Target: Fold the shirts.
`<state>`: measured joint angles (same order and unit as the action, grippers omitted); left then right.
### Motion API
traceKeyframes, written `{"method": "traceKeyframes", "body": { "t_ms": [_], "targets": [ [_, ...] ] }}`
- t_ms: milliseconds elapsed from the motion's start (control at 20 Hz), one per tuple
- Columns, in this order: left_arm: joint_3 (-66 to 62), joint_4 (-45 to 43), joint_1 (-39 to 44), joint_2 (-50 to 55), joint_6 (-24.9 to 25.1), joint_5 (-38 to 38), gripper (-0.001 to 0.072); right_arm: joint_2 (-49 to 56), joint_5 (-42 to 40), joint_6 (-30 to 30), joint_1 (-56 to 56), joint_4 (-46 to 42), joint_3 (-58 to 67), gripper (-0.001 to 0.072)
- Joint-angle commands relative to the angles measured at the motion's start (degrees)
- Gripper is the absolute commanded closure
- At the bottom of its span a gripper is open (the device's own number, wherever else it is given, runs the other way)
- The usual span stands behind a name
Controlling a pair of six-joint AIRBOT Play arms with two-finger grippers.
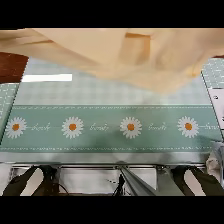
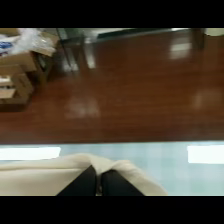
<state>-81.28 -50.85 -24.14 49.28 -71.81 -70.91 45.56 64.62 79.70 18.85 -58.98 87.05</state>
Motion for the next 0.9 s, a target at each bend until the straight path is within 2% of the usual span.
{"method": "traceKeyframes", "body": {
  "t_ms": [0,150,250,350,400,500,600,850],
  "targets": [
    [-1.6,-1.4,0.0,-2.0,-5.7,-6.1,0.0689,-1.8,10.6,2.6,0.3,-2.3,1.7,0.0688],
    [-2.0,7.2,0.2,-6.2,-3.7,-3.2,0.0689,-2.6,12.0,2.4,0.3,3.2,2.3,0.0688],
    [-4.2,7.5,0.2,-8.9,-3.7,-2.2,0.0689,-2.8,12.6,2.4,0.4,3.0,5.0,0.0688],
    [-6.6,-0.5,0.2,-10.8,-5.0,-2.2,0.0689,-2.8,14.3,2.6,0.4,-2.8,8.5,0.0688],
    [-6.8,-7.4,0.2,-11.7,-7.7,-2.4,0.0689,-2.8,15.7,3.1,0.4,-7.3,10.1,0.0688],
    [-6.8,-16.6,0.3,-12.5,-11.2,-7.0,0.0690,-2.8,19.4,4.6,0.4,-15.0,12.0,0.0688],
    [-6.8,-17.6,0.3,-12.5,-11.9,-12.0,0.0689,-2.8,23.3,5.2,0.4,-17.5,12.3,0.0688],
    [-6.8,-17.1,0.3,-13.9,-12.5,-17.7,0.0689,-2.8,29.8,5.0,0.4,-18.1,12.3,0.0688]
  ]
}}
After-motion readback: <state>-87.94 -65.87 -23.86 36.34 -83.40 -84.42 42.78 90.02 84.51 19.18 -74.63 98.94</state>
